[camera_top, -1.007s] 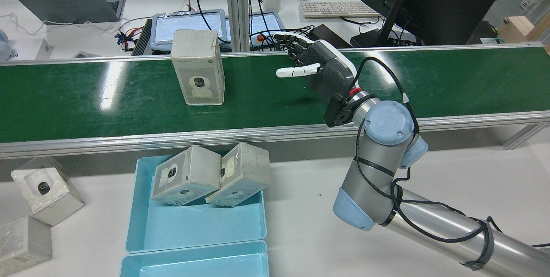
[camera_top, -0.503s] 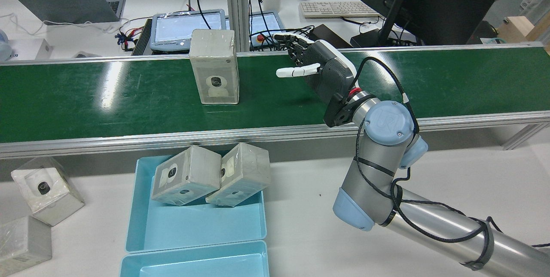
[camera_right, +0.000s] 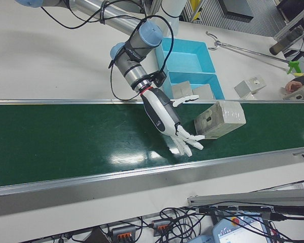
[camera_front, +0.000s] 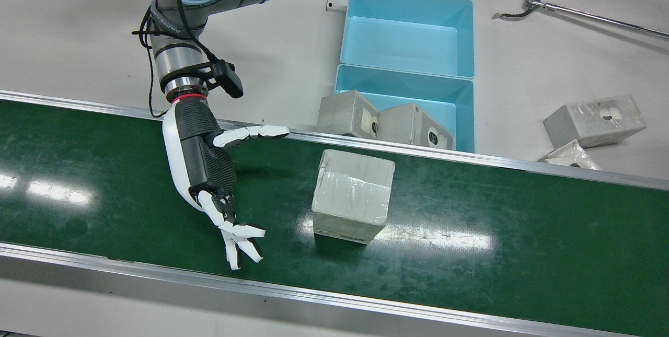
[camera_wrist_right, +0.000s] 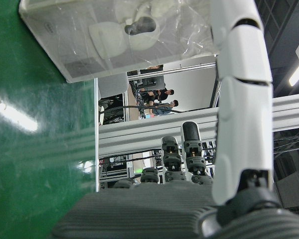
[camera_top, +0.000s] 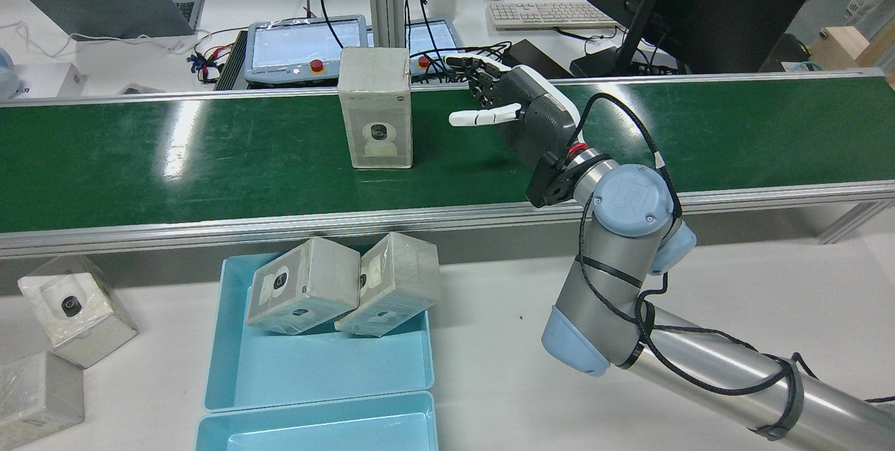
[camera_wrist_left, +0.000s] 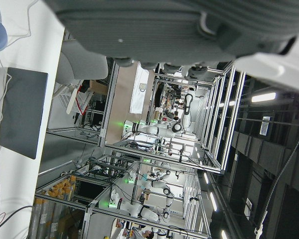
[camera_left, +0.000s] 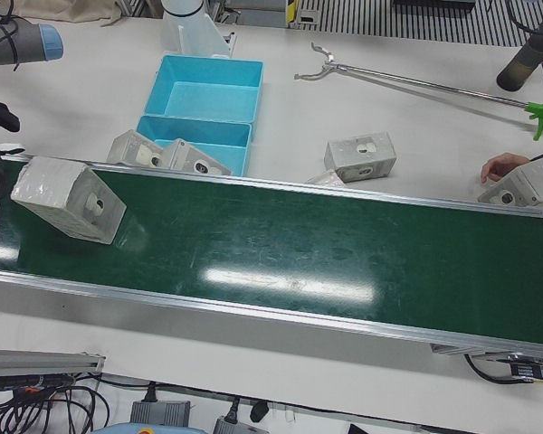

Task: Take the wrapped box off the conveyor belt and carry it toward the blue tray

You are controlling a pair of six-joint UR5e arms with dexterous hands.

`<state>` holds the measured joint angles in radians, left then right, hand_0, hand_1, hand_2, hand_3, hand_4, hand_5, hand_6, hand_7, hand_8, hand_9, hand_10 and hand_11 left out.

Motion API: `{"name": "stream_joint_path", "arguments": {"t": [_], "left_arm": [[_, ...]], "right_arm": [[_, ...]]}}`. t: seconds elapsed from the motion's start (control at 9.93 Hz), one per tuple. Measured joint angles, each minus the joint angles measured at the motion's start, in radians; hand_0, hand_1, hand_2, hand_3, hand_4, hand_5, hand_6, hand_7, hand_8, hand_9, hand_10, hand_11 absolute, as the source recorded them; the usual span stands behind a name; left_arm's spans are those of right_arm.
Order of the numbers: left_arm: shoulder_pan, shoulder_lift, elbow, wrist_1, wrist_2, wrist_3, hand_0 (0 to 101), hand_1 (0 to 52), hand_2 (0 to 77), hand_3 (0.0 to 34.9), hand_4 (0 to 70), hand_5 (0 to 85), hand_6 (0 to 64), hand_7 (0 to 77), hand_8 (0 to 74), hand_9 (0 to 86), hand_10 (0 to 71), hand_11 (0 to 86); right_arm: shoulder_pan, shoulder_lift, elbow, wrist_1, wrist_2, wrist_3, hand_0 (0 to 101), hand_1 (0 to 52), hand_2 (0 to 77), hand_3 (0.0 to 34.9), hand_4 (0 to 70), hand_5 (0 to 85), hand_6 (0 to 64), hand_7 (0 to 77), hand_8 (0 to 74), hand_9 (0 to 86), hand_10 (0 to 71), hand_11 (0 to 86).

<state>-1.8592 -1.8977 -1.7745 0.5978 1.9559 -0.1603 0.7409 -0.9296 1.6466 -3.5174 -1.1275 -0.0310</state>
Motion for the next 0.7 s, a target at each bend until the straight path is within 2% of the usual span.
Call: {"name": "stream_joint_path", "arguments": {"t": [0.5, 0.6, 0.7], "left_arm": [[0.000, 0.000, 0.000, 0.000, 0.000, 0.000, 0, 0.0, 0.5, 0.0, 0.0, 1.1, 0.5, 0.0, 0.5, 0.5, 0.0, 0.5], [0.000, 0.000, 0.000, 0.000, 0.000, 0.000, 0, 0.0, 0.5, 0.0, 0.0, 1.1, 0.5, 0.0, 0.5, 0.5, 0.0, 0.5], [0.000, 0.000, 0.000, 0.000, 0.000, 0.000, 0, 0.0, 1.1, 0.0, 0.0, 1.1, 0.5, 0.0, 0.5, 0.5, 0.0, 0.5]], "right_arm": [[-0.001, 0.000, -0.003, -0.002, 0.000, -0.026, 49, 16.4, 13.1, 0.0, 10.9, 26.2, 6.0, 6.5, 1.6, 4.4, 0.0, 0.5], [-0.001, 0.001, -0.003, -0.004, 0.000, -0.034, 52, 23.5, 20.2, 0.0, 12.0, 27.3, 6.0, 7.6, 1.6, 4.4, 0.0, 0.5], [-0.001, 0.001, -0.003, -0.007, -0.001, -0.041, 52, 23.5, 20.2, 0.0, 12.0, 27.3, 6.0, 7.6, 1.6, 4.4, 0.0, 0.5]]}}
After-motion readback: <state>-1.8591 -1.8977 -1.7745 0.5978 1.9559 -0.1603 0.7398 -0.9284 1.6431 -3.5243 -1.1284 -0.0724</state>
